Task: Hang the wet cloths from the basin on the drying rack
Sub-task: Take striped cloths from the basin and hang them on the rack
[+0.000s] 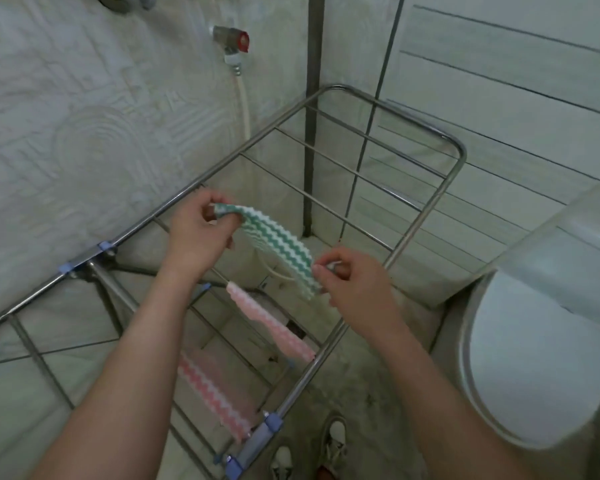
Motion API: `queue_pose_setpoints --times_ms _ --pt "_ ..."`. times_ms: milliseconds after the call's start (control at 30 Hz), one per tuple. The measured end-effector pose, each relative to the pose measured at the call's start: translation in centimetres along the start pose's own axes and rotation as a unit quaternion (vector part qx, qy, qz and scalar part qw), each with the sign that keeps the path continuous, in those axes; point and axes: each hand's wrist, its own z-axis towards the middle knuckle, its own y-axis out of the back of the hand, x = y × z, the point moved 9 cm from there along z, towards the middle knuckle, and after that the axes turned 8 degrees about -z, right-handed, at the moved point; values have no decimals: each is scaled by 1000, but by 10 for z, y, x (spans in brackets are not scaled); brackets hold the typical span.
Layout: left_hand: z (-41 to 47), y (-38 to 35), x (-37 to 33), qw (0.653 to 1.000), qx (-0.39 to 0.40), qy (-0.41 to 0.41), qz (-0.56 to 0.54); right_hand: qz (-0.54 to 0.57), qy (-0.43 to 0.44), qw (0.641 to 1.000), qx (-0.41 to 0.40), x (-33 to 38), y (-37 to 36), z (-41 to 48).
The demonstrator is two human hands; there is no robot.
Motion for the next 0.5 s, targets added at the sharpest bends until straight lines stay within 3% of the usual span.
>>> queue_pose_setpoints --times_ms 100,167,233,300,500 --pt "6 -5 7 999 -23 -11 19 174 -81 980 58 -22 -12 1" --pt "11 -14 14 998 -22 -22 51 203 -111 971 56 -38 -8 6" --pt "17 -33 21 993 -2 -26 115 157 -113 981 26 -58 2 18" --pt "20 -57 27 981 32 -33 187 39 -95 995 -16 -76 16 33" --pt "30 -111 40 953 89 -46 285 -144 -33 988 -44 -97 34 67"
